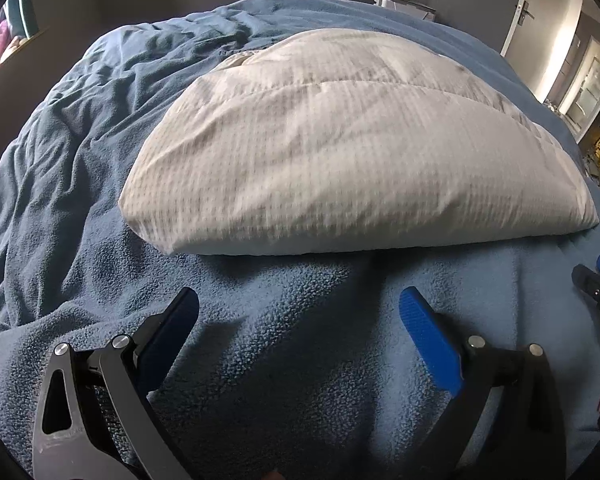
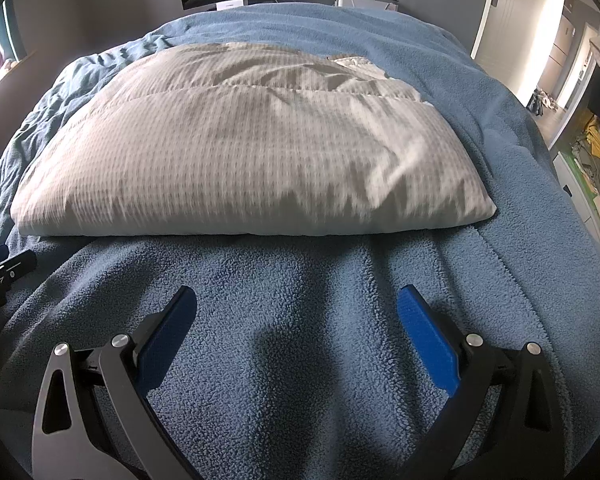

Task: Fold large clothes

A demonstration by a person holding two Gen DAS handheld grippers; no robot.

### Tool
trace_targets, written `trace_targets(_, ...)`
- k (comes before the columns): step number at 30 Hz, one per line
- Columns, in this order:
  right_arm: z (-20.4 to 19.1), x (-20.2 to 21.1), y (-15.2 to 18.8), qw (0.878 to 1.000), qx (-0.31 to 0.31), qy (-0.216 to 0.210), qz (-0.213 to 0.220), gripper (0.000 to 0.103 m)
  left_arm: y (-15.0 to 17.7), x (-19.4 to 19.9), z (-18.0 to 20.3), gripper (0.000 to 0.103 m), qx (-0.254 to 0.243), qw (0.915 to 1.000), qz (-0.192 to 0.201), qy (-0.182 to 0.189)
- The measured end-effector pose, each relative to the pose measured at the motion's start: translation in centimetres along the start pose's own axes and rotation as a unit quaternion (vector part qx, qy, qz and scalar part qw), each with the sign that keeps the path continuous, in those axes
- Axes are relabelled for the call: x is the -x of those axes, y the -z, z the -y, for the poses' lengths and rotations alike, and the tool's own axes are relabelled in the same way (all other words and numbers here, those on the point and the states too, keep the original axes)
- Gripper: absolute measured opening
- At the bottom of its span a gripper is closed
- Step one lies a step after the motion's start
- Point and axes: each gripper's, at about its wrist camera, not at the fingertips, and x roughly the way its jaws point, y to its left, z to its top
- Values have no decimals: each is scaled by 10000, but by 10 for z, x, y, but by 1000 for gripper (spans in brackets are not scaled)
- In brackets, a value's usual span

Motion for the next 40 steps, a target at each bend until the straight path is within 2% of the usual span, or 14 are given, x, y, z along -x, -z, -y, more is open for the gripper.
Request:
trace_targets(20,1,-1,0,10000,7,-5,-3,95,0,2,6,96,-118,9999,11,81)
trace_targets(29,0,-1,1,10000,-2,1,-13,95,0,6,-2,96,-2,9998,164,104)
trace_targets(40,-1,-4,1,10000,46,10,-18,95,-1,0,4,96,-136,9999,-44,83)
